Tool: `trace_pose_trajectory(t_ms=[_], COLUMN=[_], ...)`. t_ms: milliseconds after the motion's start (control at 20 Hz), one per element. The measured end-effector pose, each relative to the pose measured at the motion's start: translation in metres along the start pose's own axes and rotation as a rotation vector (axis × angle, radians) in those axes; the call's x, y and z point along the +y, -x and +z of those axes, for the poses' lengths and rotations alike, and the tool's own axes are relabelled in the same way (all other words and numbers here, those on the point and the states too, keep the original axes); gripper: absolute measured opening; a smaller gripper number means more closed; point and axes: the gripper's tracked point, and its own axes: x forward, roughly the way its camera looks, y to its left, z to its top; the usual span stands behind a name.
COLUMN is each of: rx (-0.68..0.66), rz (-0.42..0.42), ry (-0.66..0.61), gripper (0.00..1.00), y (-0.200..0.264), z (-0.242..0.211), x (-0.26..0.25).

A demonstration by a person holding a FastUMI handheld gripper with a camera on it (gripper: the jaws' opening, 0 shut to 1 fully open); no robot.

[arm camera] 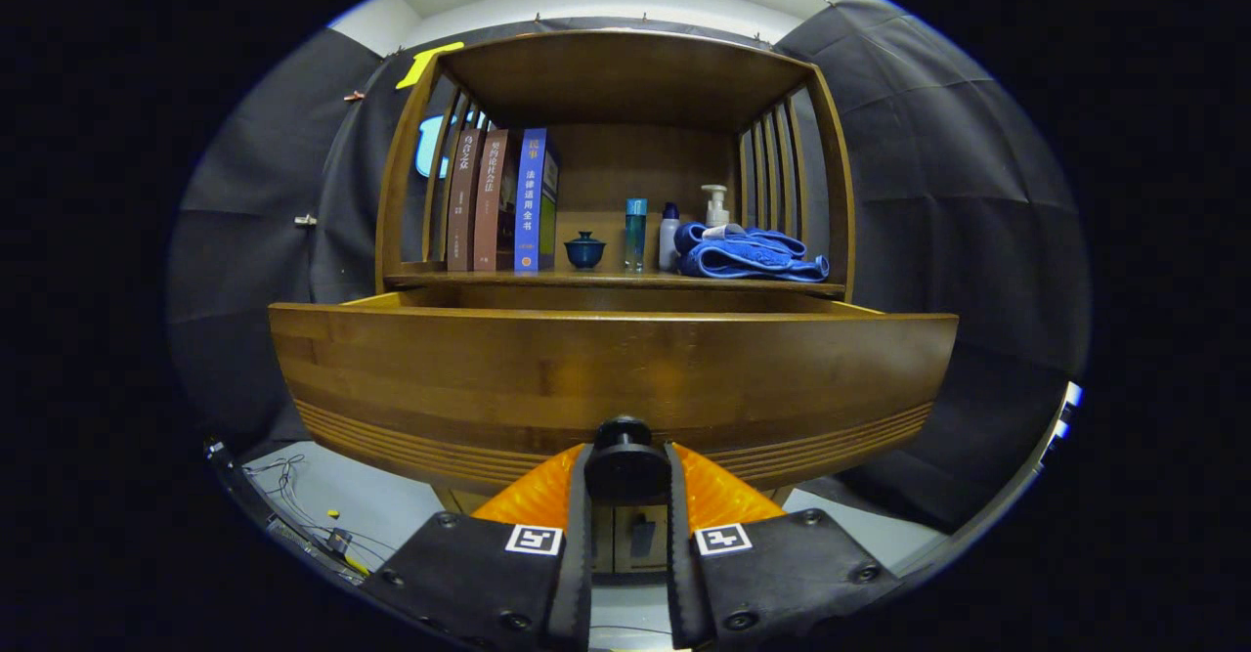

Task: Pull open the drawer, take out the items inside it, and place them on the countertop above the cabinet.

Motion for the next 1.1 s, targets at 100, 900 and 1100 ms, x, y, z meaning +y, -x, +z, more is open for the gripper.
trace_pose_trajectory(t_ms=[100,900,1100], rx=[-0.008,0.103,0.194], rz=[-0.003,-0.069,-0.219], ry=[-0.018,-0.006,0.067], gripper=[0.35,0.97,0.98], y=[0.008,0.032,0.03], z=[-0.001,0.055,0.103], x=[-0.001,-0.017,-0.039])
